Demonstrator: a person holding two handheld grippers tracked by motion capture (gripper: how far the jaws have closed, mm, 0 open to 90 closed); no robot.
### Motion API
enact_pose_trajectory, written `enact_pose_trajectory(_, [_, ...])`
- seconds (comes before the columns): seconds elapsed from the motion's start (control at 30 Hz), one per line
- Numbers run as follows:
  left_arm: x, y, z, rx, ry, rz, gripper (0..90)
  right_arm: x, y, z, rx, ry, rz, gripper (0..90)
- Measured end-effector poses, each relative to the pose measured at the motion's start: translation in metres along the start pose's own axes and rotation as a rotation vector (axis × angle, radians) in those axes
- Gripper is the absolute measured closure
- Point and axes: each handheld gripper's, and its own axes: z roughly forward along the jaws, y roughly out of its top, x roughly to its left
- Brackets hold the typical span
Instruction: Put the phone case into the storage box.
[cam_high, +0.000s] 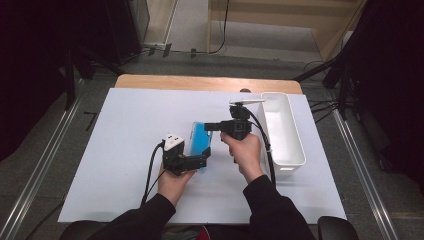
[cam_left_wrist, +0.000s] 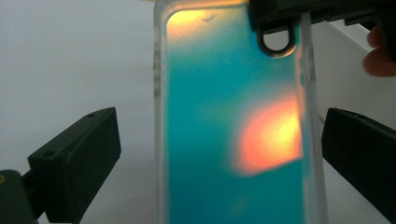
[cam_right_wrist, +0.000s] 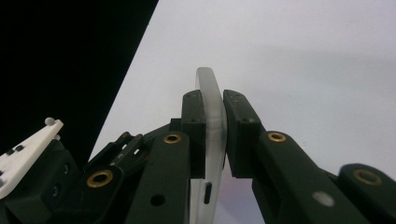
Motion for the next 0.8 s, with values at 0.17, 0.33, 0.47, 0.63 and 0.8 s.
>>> enact_pose_trajectory(0.17, [0.002,0.006,-0.002,0.070,-0.069,-0.037,0.0,-0.004,0.002,-0.004,-0.008,-0.027,-0.048,78.0])
enact_pose_trajectory(0.33, [-0.001,0.009,-0.003,0.154,-0.106,-0.038,0.0,-0.007,0.003,-0.009,-0.015,-0.054,-0.076,77.9])
enact_pose_trajectory(0.47, [-0.002,0.011,-0.004,0.182,-0.122,-0.023,0.0,-0.006,0.004,-0.014,-0.018,-0.068,-0.115,77.9])
enact_pose_trajectory(0.63, [0.004,0.016,-0.007,0.204,-0.147,-0.047,0.3,-0.005,0.003,-0.020,-0.026,-0.089,-0.183,77.9])
enact_pose_trajectory(0.8, [0.010,0.023,-0.012,0.234,-0.145,-0.028,0.4,-0.004,0.001,-0.026,-0.035,-0.095,-0.230,77.9])
